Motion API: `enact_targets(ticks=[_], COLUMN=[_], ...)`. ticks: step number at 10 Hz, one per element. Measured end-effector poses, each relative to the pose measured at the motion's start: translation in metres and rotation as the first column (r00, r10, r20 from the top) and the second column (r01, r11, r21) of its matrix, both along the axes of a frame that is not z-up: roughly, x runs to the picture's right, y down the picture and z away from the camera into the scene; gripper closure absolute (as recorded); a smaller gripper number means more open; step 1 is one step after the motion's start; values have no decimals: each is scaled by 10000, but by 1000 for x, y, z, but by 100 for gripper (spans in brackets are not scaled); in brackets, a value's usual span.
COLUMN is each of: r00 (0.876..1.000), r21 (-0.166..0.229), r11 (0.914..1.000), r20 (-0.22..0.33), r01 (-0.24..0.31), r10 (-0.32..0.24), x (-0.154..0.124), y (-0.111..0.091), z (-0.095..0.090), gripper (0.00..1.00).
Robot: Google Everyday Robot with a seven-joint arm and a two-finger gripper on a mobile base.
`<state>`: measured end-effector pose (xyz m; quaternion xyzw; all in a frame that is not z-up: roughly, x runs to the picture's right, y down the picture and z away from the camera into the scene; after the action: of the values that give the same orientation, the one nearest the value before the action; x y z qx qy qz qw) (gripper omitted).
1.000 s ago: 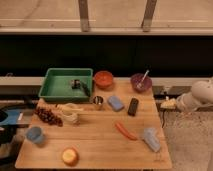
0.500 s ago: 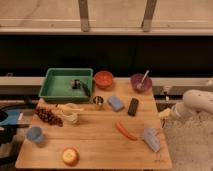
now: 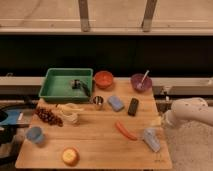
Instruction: Wipe table surface with towel
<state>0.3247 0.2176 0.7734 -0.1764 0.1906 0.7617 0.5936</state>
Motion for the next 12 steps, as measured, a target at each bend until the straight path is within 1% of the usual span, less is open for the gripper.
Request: enact_targets(ticks=[1, 2, 5, 6, 7, 9, 12], r00=[9996, 9994, 9993, 9991, 9973, 9913, 9871], r21=[28, 38, 49, -23, -174, -396, -469], r11=[9998, 9997, 9997, 9997, 9996, 9982, 9961], r20=[197, 261, 284, 366, 702, 1255, 1457], r01=[182, 243, 255, 236, 222, 440, 746], r10=[-182, -244, -256, -235, -209, -388, -671], x=[-11, -13, -13, -13, -16, -29, -39], y=[3, 3, 2, 3, 4, 7, 10], z=[-6, -7, -7, -6, -3, -5, -6], gripper=[20, 20, 20, 20, 20, 20, 20])
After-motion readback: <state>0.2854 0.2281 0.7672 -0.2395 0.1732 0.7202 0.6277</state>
